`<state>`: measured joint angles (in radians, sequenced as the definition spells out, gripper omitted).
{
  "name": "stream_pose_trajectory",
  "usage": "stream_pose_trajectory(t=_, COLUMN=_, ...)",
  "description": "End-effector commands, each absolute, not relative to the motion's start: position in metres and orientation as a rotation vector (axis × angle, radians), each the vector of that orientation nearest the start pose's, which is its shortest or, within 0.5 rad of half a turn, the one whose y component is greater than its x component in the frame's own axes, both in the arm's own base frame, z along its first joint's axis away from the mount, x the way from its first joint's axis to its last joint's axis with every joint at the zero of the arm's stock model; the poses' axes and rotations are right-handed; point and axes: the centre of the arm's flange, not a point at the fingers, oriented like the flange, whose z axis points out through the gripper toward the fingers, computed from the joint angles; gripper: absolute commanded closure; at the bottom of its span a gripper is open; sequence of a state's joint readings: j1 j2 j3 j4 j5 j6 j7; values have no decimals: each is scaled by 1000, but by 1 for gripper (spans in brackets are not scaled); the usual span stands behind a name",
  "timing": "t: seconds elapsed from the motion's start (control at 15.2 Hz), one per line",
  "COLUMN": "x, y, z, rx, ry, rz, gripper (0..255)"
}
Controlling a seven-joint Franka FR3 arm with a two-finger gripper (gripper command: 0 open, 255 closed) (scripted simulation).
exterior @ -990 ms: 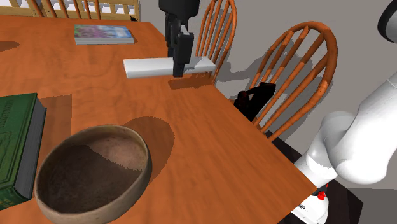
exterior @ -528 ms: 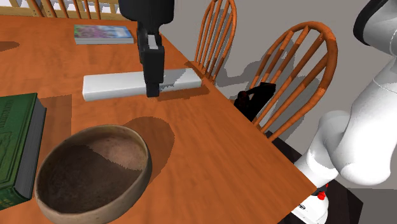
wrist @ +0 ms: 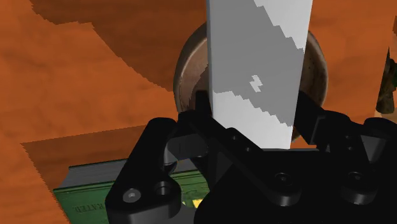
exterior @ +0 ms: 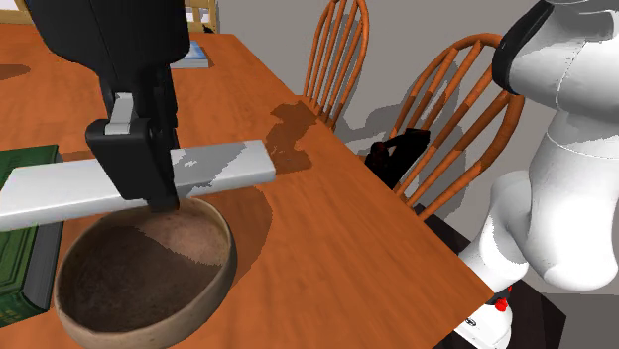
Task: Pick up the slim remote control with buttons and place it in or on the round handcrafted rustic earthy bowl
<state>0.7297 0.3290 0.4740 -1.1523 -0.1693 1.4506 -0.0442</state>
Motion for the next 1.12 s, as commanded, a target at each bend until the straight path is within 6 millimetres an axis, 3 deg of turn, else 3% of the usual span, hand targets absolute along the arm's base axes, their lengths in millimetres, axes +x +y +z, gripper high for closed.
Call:
stream_pose_trajectory(t=0.0, x=288, y=581, z=632, rx=-2605, ry=-1785, rz=-19, gripper=255)
stream_pose_trajectory(t=0.07, x=285, y=587, z=632, rx=-2605, ry=-1785, rz=-19, gripper=255)
stream_pose_trajectory(t=0.92, x=285, y=587, z=561, rx=-2605, ry=-1785, rz=-19, gripper=255)
stream_pose_trajectory(t=1.06, x=285, y=587, z=561, rx=-2605, ry=-1785, rz=-19, gripper=255)
